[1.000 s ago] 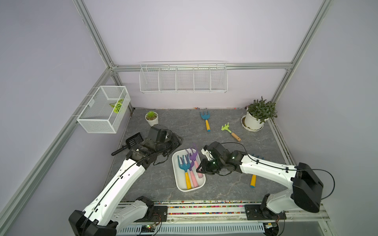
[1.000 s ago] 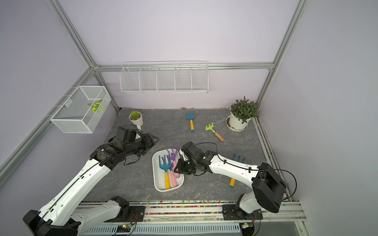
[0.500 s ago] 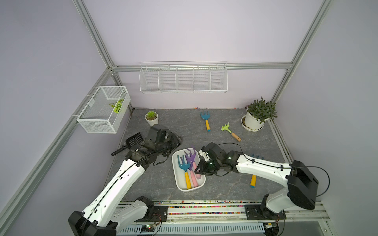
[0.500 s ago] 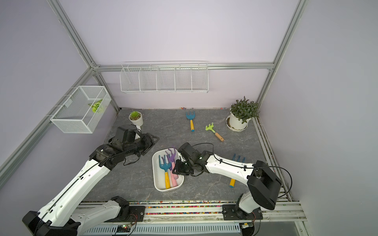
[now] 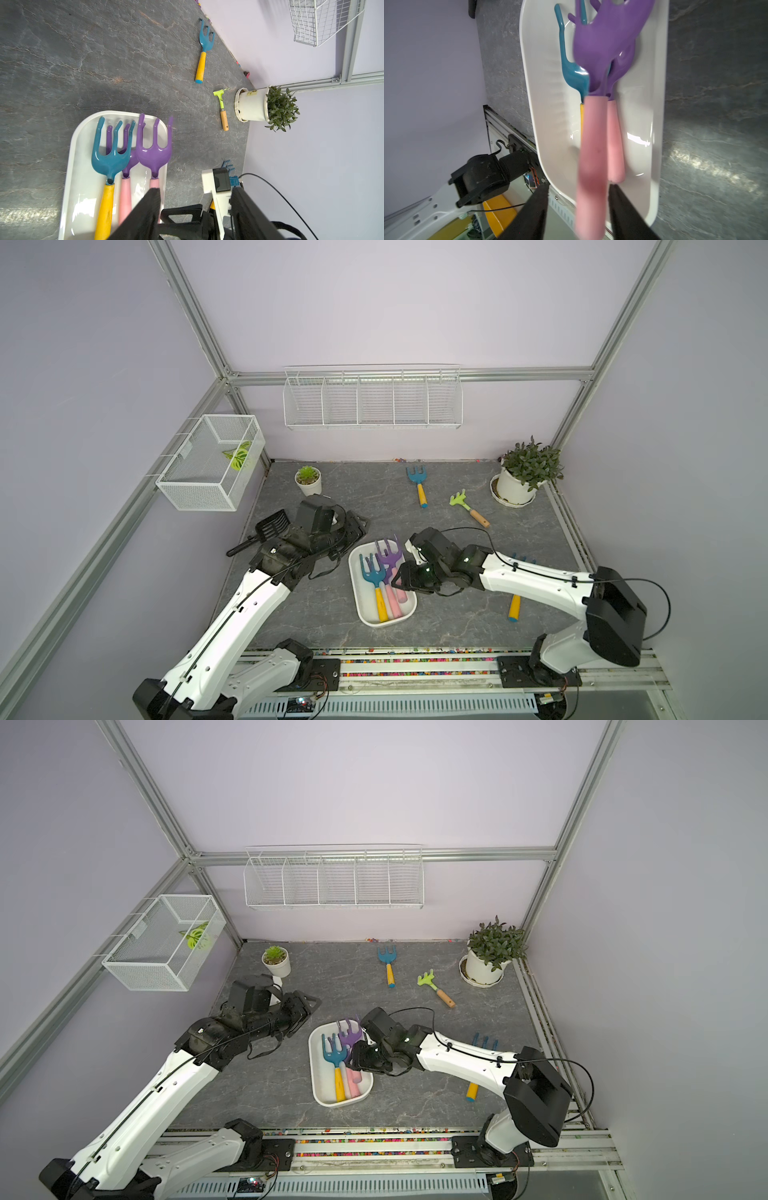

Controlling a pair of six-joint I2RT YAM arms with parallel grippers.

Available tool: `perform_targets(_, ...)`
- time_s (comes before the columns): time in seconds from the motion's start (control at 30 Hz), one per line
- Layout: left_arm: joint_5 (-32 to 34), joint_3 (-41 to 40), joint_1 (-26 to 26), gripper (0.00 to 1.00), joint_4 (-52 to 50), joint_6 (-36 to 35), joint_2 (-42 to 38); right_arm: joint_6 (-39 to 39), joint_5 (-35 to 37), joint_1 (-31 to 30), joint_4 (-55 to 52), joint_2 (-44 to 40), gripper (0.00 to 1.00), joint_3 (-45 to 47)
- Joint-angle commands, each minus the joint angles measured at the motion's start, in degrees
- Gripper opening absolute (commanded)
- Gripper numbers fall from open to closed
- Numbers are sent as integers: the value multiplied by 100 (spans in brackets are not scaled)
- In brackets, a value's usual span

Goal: Put the rake into the storage box
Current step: Place the rake in the storage box, then pick up the rake at the center of the board.

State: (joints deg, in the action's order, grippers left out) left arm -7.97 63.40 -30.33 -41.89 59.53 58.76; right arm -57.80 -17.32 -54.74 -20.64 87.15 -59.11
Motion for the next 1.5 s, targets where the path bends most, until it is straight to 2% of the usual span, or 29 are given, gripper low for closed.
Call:
perform_targets(0.0, -59, -55, 27, 60, 37, 19, -23, 125, 259, -45, -224, -224, 73, -13)
perform_targets(0.03, -53, -55, 22, 60, 35, 37, -30, 158, 319, -36, -288, -276, 80, -13)
perform_targets(0.17, -44, -66, 23, 60, 62, 29, -9, 247, 483, -35, -414, -488, 83, -4)
perform_targets(0.67, -322, -7, 18, 60, 227, 15, 398, 486, 679, -8, -717, -827, 77, -34)
perform_targets(0.87, -373, -254, -187, 60, 512, 144, 504, 612, 801, 192, -1010, -1103, 73, -22)
perform_targets(1.27, -537, -458, -779, 59, 1120, 252, 1116, 703, 1058, 1300, -1762, -2049, 68, 422)
perform_targets(1.47, -712, -425, -895, 58, 1361, 259, 1380, 1002, 994, 2244, -2226, -2390, 67, 537)
